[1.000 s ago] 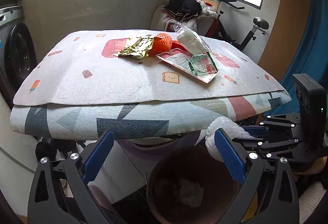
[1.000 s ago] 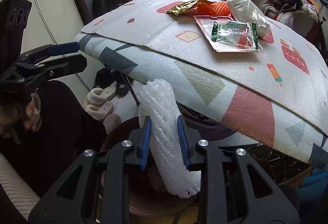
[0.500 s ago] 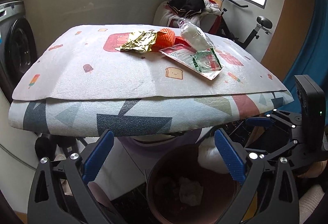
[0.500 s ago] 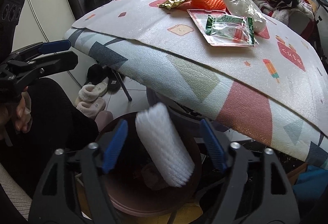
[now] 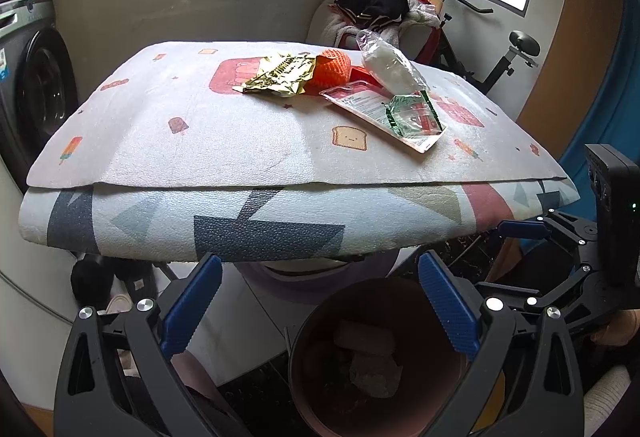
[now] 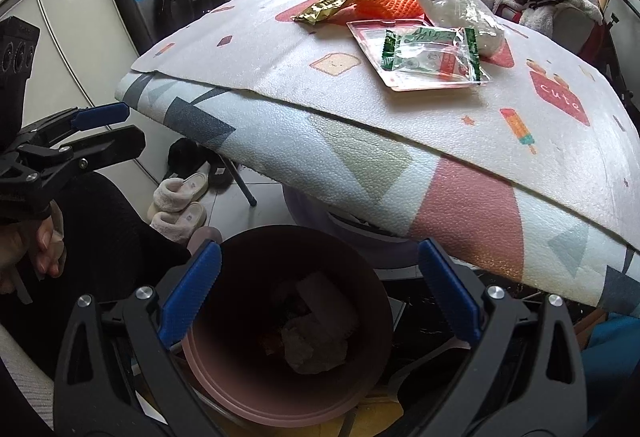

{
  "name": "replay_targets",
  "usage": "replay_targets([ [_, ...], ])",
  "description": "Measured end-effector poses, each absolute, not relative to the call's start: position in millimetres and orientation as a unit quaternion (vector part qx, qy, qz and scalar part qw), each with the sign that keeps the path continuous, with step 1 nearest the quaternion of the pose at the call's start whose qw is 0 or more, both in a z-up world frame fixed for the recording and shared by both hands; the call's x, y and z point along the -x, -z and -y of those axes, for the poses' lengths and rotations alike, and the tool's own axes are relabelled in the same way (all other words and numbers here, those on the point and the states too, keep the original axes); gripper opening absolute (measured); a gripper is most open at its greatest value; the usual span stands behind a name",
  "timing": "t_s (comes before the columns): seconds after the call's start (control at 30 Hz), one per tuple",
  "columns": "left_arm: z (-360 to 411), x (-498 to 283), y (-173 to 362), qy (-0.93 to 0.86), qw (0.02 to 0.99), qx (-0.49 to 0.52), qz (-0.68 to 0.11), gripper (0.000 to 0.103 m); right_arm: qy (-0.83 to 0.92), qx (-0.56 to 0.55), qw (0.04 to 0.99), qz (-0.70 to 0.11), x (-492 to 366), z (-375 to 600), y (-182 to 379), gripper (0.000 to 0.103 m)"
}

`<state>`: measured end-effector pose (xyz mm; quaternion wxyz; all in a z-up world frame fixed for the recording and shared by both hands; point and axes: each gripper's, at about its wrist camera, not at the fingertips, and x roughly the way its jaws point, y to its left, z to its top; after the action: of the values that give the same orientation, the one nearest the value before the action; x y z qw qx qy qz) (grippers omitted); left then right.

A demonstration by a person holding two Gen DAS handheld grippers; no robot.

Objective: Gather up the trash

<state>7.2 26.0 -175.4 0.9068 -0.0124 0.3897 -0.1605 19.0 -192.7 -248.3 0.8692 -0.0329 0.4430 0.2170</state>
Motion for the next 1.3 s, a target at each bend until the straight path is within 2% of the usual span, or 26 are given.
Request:
replay_targets([
  [0.4, -24.6, -9.9, 175.1, 0.151, 0.907, 0.005, -0.394, 0.097, -0.166, -0.026, 0.887, -0.43, -32.8, 224.9, 233.6, 0.097],
  [0.53, -29.7, -18.6, 174.4, 0.142, 0.904, 0.021, -0.403, 0.097, -0.132, -0.012, 0.895, -0.425, -47.0, 236.1, 221.7, 0.097],
  [0.77, -35.2, -32.7, 162.5, 0.148, 0.907, 0.041, -0.392, 0.096, -0.17, -0.013, 0.919, -0.357, -86.7, 265.2, 191.1, 0.097],
  [0.9, -36.1, -44.1, 155.3, 0.146, 0.911, 0.045, -0.382, 0.096, -0.173, -0.018, 0.921, -0.348, -127.8, 270.6, 188.5, 0.075],
  [0.97, -36.6, -50.3, 154.4, 0.143, 0.913, 0.045, -0.38, 0.096, -0.174, -0.029, 0.92, -0.349, -149.2, 271.6, 193.4, 0.069],
  [1.1, -36.7, -60.9, 158.2, 0.137, 0.91, 0.041, -0.388, 0.096, -0.17, -0.047, 0.915, -0.362, -185.4, 268.4, 206.6, 0.063],
  [1.3, -35.7, -70.8, 164.3, 0.133, 0.909, 0.034, -0.394, 0.096, -0.17, -0.037, 0.909, -0.38, -207.7, 255.9, 218.1, 0.062],
])
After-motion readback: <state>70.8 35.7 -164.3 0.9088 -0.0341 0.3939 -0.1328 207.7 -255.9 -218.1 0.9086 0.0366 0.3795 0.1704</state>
